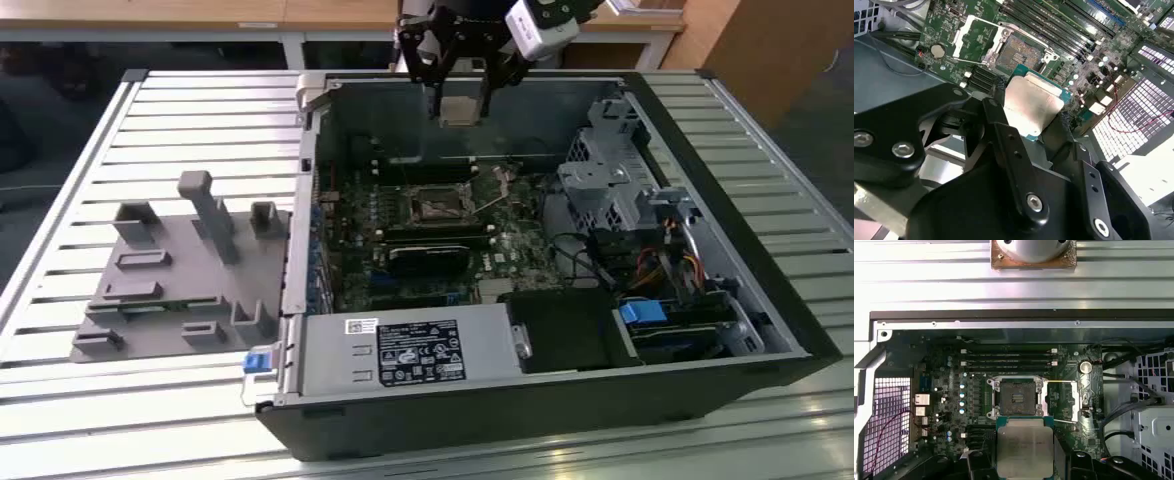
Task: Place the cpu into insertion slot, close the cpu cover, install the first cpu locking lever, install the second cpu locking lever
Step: 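Place the cpu into insertion slot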
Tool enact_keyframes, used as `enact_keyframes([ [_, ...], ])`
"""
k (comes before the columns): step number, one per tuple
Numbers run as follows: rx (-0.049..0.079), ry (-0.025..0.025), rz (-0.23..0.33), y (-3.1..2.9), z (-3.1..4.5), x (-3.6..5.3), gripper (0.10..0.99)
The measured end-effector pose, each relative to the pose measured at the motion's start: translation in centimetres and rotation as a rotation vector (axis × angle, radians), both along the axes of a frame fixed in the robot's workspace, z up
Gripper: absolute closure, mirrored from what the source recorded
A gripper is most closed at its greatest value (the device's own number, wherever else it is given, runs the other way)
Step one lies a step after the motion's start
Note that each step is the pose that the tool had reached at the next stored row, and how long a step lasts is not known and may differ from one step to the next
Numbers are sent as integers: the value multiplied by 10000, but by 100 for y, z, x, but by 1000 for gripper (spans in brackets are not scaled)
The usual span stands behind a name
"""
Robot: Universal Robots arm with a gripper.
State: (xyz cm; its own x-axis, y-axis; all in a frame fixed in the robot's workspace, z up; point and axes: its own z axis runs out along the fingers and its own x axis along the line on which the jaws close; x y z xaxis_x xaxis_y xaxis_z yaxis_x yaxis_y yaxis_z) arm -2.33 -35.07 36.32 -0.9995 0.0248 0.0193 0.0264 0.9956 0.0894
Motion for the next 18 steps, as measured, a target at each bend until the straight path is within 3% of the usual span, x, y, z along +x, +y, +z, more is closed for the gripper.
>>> enact_keyframes([
  [9, 0, 0, -50, 0, 0, 0, 545],
  [18, 0, 0, -562, 0, -1, 0, 545],
])
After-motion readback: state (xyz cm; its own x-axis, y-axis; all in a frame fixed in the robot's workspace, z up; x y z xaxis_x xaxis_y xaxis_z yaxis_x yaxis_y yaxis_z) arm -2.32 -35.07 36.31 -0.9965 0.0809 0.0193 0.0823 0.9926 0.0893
